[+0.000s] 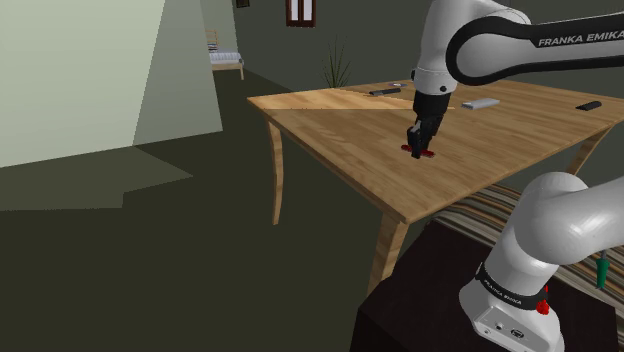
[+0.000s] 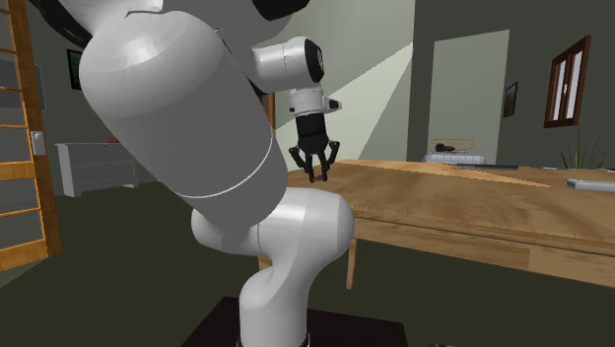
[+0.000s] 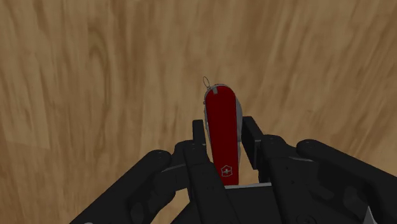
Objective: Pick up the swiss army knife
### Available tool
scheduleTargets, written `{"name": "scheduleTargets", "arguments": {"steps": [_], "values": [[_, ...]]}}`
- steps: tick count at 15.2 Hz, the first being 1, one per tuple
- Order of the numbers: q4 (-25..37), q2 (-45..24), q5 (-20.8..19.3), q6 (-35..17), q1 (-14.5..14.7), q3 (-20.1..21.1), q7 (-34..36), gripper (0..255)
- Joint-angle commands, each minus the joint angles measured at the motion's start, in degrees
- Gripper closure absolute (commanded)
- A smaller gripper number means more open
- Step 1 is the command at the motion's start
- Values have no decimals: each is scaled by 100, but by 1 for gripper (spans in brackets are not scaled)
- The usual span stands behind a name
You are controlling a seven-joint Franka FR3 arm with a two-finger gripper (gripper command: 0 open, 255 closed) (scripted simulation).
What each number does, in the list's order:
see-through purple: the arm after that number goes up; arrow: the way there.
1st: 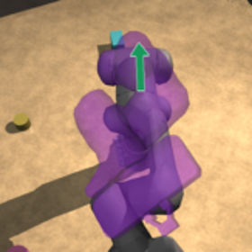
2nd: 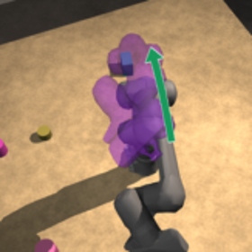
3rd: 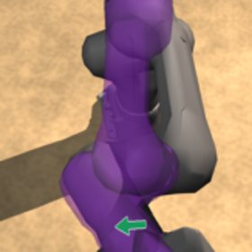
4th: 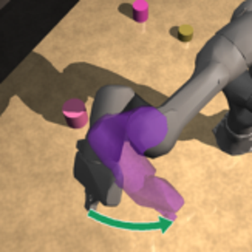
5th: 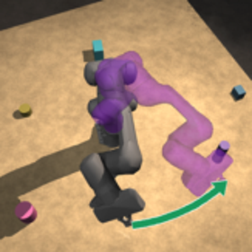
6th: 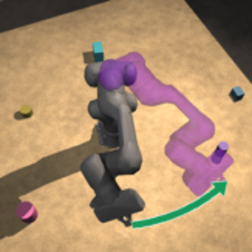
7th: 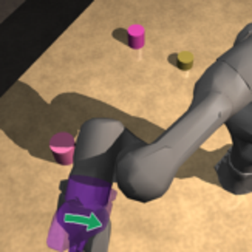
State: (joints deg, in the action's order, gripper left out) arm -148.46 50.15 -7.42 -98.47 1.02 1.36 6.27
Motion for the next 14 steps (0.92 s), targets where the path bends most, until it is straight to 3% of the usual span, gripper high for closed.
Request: {"name": "scheduleTargets", "arguments": {"steps": [1, 14], "values": [[-60, -5, -51, 6, -13, -10, 5, 255], [849, -175, -33, 736, -44, 4, -114, 255]]}}
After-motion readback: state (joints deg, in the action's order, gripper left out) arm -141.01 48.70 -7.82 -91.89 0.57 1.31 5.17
